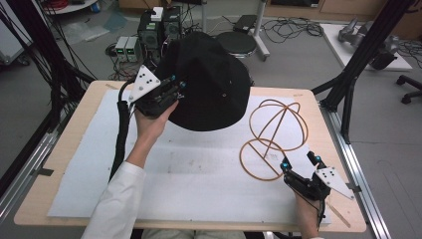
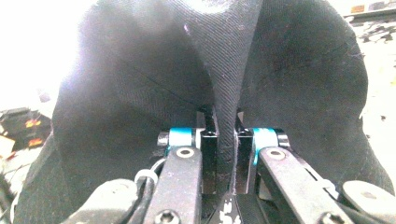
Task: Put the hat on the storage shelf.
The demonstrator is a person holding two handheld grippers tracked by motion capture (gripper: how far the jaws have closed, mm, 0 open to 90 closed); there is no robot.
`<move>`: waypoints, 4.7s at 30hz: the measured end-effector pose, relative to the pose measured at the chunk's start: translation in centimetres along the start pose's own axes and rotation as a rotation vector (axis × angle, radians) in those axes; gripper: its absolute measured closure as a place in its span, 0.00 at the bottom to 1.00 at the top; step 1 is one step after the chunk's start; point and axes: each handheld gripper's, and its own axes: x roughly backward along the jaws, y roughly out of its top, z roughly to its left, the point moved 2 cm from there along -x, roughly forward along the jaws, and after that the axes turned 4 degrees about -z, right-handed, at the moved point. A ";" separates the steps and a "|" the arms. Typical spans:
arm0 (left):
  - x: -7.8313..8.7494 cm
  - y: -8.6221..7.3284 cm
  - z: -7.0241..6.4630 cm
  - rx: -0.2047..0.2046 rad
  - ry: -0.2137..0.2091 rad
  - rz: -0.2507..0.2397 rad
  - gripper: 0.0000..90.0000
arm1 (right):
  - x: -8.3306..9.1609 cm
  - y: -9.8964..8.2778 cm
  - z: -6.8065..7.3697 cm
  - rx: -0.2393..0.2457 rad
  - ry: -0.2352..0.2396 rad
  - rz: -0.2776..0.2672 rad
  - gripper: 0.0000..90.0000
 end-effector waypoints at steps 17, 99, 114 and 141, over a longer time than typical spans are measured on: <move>-1.5 2.7 -3.9 0.030 -0.135 -0.108 0.95 | 0.0 0.0 0.0 0.001 0.002 -0.005 0.12; -9.2 -1.8 -14.6 0.184 -0.329 0.020 0.56 | 0.8 0.0 -0.3 -0.020 0.016 -0.007 0.12; -5.7 -1.8 -10.0 0.263 -0.245 -0.039 0.48 | 0.8 -0.1 -0.4 -0.022 0.010 -0.011 0.12; 2.3 -4.2 -1.4 0.289 0.013 -0.090 0.40 | 0.8 -0.1 -0.3 -0.023 0.012 -0.006 0.12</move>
